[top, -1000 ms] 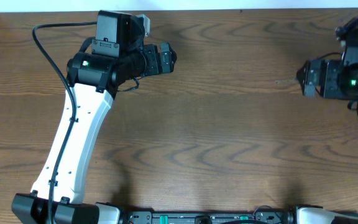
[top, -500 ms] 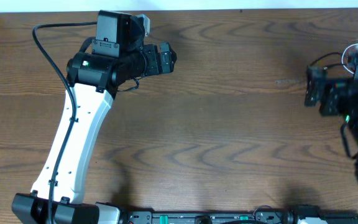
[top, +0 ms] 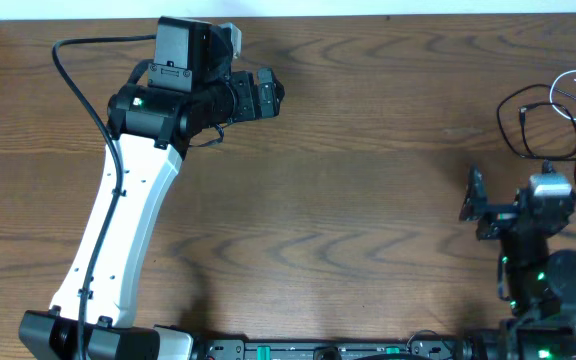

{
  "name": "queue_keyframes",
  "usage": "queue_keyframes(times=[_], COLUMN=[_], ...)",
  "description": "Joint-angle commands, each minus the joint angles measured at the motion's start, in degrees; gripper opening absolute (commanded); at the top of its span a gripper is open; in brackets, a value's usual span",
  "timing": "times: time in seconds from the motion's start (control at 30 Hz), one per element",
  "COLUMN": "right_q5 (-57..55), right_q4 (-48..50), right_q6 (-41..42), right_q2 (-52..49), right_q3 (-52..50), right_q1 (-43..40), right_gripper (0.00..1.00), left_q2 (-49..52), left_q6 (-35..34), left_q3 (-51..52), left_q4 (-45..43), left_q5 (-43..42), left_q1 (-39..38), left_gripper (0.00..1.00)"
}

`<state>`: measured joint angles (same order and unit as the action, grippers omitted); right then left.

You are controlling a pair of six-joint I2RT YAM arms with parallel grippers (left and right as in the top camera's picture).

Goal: Untangle cables

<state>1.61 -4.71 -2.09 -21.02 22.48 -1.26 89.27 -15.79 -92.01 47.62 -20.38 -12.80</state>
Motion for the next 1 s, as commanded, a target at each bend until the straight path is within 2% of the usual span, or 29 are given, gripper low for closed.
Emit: queue_keyframes(times=[0.0, 0.13, 0.33, 0.53, 0.97], right_q5=[-0.6, -0.6, -0.6, -0.4, -0.4], right_q4=[4.3, 8.1, 8.6, 0.2, 0.4], right_q6=[0.9, 2.8, 5.2, 5.3, 5.2], right_q2=[5.3, 11.6, 18.6, 20.7, 20.7], right_q3=[-7.1, -14.8, -22.2, -22.2, -22.2], right_q1=[0.2, 0.2, 0.2, 0.9, 0.9], right_gripper=[0.99, 0.99, 0.99, 0.99, 0.99], left_q2=[0.3, 0.3, 0.3, 0.3, 0.3], left_q6=[0.5, 0.5, 0.5, 0.5, 0.5], left_q3=[-0.1, -0.1, -0.1, -0.1, -0.1], left_q4=[0.1, 0.1, 0.1, 0.1, 0.1], left_q5=[0.5, 0.5, 0.5, 0.5, 0.5], left_q1=[0.2, 0.2, 0.2, 0.2, 0.2], left_gripper=[0.99, 0.99, 0.99, 0.99, 0.99])
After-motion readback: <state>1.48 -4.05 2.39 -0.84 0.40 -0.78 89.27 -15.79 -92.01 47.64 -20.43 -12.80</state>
